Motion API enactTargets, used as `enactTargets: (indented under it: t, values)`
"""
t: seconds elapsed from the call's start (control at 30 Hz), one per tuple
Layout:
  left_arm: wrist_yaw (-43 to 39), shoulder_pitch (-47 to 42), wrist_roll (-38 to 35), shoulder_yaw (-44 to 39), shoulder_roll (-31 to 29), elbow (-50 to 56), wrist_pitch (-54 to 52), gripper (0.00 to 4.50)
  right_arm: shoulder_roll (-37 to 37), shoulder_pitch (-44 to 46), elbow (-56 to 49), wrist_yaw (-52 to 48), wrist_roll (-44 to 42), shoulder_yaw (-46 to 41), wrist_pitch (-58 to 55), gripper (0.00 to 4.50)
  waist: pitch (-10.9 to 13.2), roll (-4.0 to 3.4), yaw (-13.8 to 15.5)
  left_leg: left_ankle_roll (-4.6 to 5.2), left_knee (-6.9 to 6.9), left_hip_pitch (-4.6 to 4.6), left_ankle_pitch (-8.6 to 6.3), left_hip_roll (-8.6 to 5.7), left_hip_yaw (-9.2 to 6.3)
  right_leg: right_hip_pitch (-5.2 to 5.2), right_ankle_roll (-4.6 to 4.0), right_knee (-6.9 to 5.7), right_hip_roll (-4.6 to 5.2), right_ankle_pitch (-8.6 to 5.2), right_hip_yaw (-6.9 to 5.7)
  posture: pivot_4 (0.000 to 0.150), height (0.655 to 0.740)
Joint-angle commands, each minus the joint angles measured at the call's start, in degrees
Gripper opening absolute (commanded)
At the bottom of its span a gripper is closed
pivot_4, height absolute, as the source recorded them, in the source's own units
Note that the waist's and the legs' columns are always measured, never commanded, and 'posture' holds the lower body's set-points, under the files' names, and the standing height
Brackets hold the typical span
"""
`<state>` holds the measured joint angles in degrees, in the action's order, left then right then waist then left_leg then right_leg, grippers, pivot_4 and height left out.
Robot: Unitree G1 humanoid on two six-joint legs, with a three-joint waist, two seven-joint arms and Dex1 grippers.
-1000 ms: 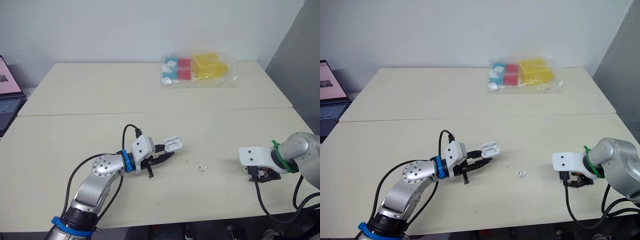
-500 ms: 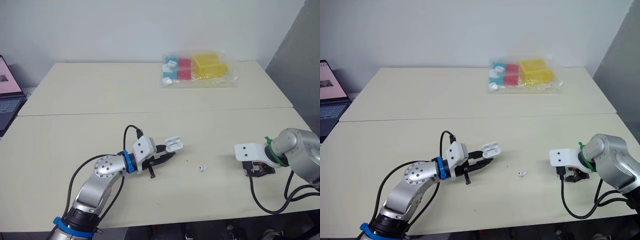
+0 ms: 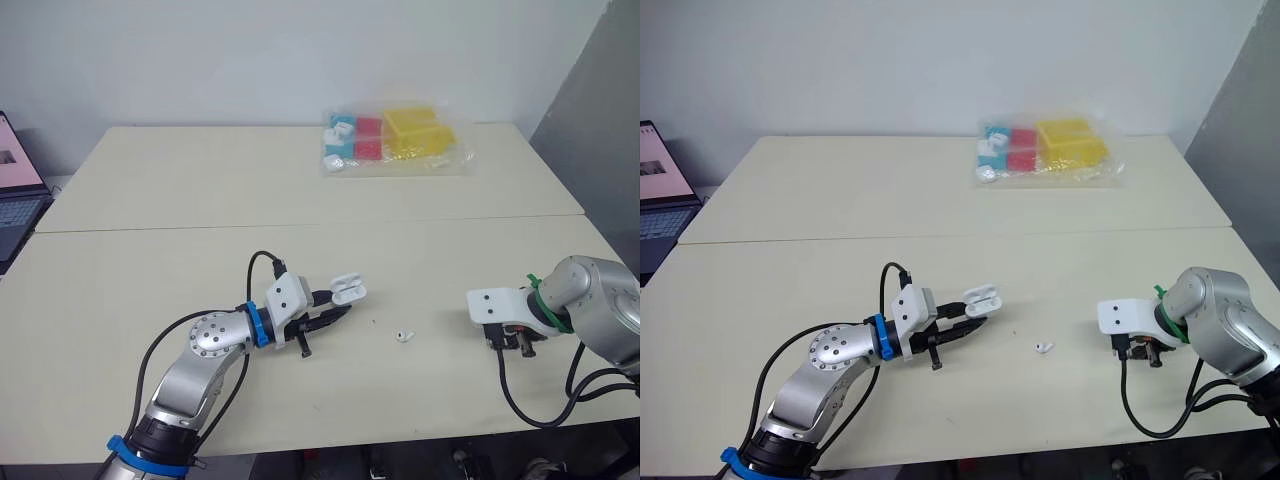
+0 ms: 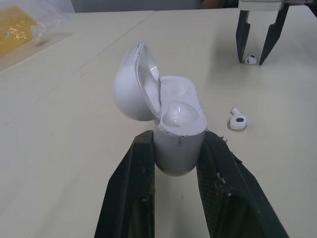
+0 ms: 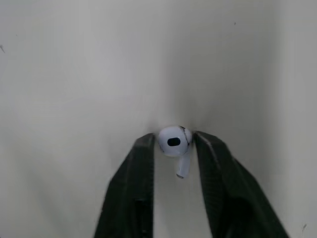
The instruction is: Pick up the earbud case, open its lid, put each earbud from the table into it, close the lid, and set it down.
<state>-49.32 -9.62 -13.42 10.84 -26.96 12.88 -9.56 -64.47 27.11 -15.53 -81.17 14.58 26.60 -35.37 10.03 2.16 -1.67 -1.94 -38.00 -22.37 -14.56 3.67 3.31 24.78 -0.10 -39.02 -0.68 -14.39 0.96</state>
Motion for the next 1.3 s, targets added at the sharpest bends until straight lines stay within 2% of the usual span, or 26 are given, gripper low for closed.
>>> enactTargets:
  t: [0.03,0.17,0.33,0.47,0.57,0.7,0.83,1.0,1.17,1.3]
  values:
    - [-0.11,-0.4,0.17,0.11,0.15,0.63,1.53,0.79,0.37,0.2,-0.69,-0.36,0.1,-0.47,0.1,0.44,0.0,0.0,0.0,0.0,0.0,0.02,0.0,0.0,0.0,-0.04,0.0,0.0,0.0,0.0,-0.01,0.15,0.74]
    - [-0.52,-0.83,0.33,0.1,0.2,-0.25,2.01,0.79,-0.18,0.51,-1.09,-1.11,-0.95,-1.66,0.64,0.44,0.0,0.0,0.0,0.0,0.01,0.11,0.0,0.0,0.0,-0.1,0.0,0.0,0.0,0.0,0.0,0.15,0.74]
    - [-0.63,-2.2,-0.42,-0.49,0.92,-1.55,2.57,0.79,-0.81,0.58,-4.24,-2.62,-8.19,-8.2,-0.65,0.44,0.0,0.0,0.01,0.0,0.02,0.11,0.0,0.0,-0.01,-0.1,0.0,0.0,0.0,0.0,0.0,0.15,0.74]
    - [-0.59,-4.51,-3.7,-1.73,2.08,-1.02,-0.19,0.79,8.61,3.54,-11.11,1.28,-24.38,-24.4,-10.2,0.44,0.01,0.01,-0.1,0.0,0.02,0.12,0.0,0.0,-0.03,-0.11,0.0,-0.01,0.0,0.0,0.04,0.15,0.74]
    - [-0.69,-6.35,-5.1,-2.08,2.54,-1.47,-1.62,0.79,16.89,3.72,-15.57,8.34,-30.24,-29.61,-13.84,0.44,-0.01,0.05,0.04,0.0,0.02,0.14,0.0,0.01,-0.11,-0.2,0.0,-0.01,-0.03,0.0,-0.1,0.15,0.74]
    - [-0.67,-8.41,-6.15,-2.48,2.77,-2.52,-3.4,0.79,27.03,3.56,-18.26,18.33,-34.33,-32.03,-13.6,0.44,-0.02,0.05,0.05,-0.01,0.05,0.31,0.0,-0.01,-0.09,-0.43,0.0,0.06,0.0,-0.01,-0.11,0.15,0.74]
    - [-0.2,-11.05,-8.69,-3.07,3.52,-2.32,-8.36,0.79,40.92,0.92,-19.86,30.89,-34.99,-30.16,-8.65,0.44,-0.03,0.07,-0.02,-0.01,0.03,0.35,0.0,-0.01,-0.09,-0.46,0.02,0.04,0.0,0.0,-0.05,0.15,0.74]
    - [-0.92,-11.63,-10.32,-3.84,2.96,-2.18,-11.01,0.79,47.3,-0.78,-17.91,39.56,-33.41,-27.62,-4.55,0.44,-0.02,0.06,-0.02,-0.01,0.06,0.34,0.0,0.02,-0.09,-0.46,0.02,0.07,0.0,0.0,-0.05,0.15,0.74]
    - [-1.19,-12.94,-10.28,-4.66,2.49,-3.0,-11.22,0.79,48.79,-3.55,-15.77,42.39,-30.08,-22.4,4.52,0.44,-0.02,0.06,-0.03,-0.01,0.07,0.35,0.0,0.01,-0.08,-0.46,0.01,0.07,-0.01,-0.01,-0.1,0.15,0.74]
    - [-0.85,-13.47,-10.85,-5.45,2.81,-2.74,-12.05,0.79,47.31,-6.75,-13.28,43.31,-26.03,-18.64,11.58,0.44,-0.02,0.06,-0.01,-0.01,0.07,0.35,0.0,0.01,-0.07,-0.46,0.01,0.07,-0.02,-0.01,-0.1,0.15,0.74]
